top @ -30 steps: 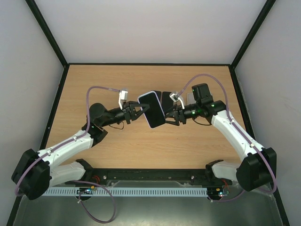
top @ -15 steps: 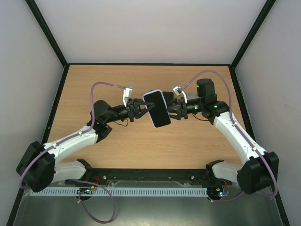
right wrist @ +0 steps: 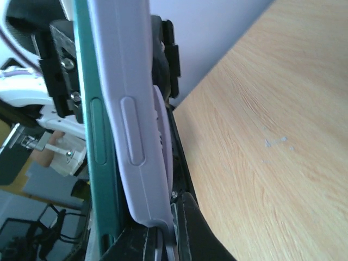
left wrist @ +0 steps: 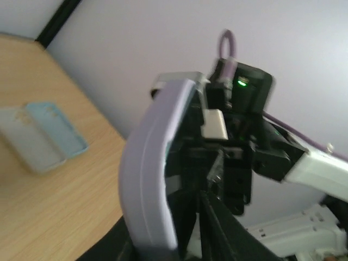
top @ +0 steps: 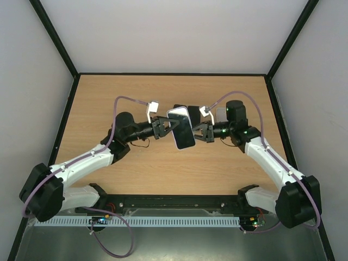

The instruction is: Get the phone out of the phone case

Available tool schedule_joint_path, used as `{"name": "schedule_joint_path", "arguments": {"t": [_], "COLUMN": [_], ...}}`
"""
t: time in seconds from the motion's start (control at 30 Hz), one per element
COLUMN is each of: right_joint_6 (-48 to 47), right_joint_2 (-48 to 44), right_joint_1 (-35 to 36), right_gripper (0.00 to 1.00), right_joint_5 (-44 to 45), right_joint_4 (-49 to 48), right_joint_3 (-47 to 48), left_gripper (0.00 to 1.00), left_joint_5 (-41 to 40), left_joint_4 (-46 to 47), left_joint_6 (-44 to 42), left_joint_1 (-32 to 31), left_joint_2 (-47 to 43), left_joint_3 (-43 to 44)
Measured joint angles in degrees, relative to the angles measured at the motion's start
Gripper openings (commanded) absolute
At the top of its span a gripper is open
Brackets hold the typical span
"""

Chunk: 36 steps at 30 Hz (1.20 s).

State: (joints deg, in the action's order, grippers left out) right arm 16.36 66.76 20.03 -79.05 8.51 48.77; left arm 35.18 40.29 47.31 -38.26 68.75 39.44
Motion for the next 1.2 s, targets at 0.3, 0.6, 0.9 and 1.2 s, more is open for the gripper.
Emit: {"name": "schedule_joint_path", "arguments": {"t": [0.3, 0.6, 0.9, 1.2], "right_joint_6": [13.16, 17.31, 17.2, 18.1], "right_joint_2": [-0.55, 0.7, 5.6, 5.55], "right_joint_1": [0.72, -0.13, -0.63, -0.98], "right_gripper": [0.02, 0.02, 0.02, 0.02], "right_joint_5": [11.08, 27.96, 41.88, 49.33], "right_joint_4": [-8.85, -3.52, 11.91, 24.65], "right_joint_3": [-12.5, -13.68, -8.72, -7.26], "left_gripper": [0.64, 0.59, 0.58, 0.59], "left_joint_5": [-15.54, -33.38, -43.98, -51.63], "left_joint_4": [-15.78, -25.18, -29.38, -24.96], "left_joint_6": [-4.87, -12.31, -23.71, -34.69], "left_joint_1": [2.16, 0.85, -12.68, -25.38], "left_joint_2": [-0.61, -7.43, -3.93, 8.11], "left_joint_3": [-0.02, -0.09, -0.11, -0.07]}}
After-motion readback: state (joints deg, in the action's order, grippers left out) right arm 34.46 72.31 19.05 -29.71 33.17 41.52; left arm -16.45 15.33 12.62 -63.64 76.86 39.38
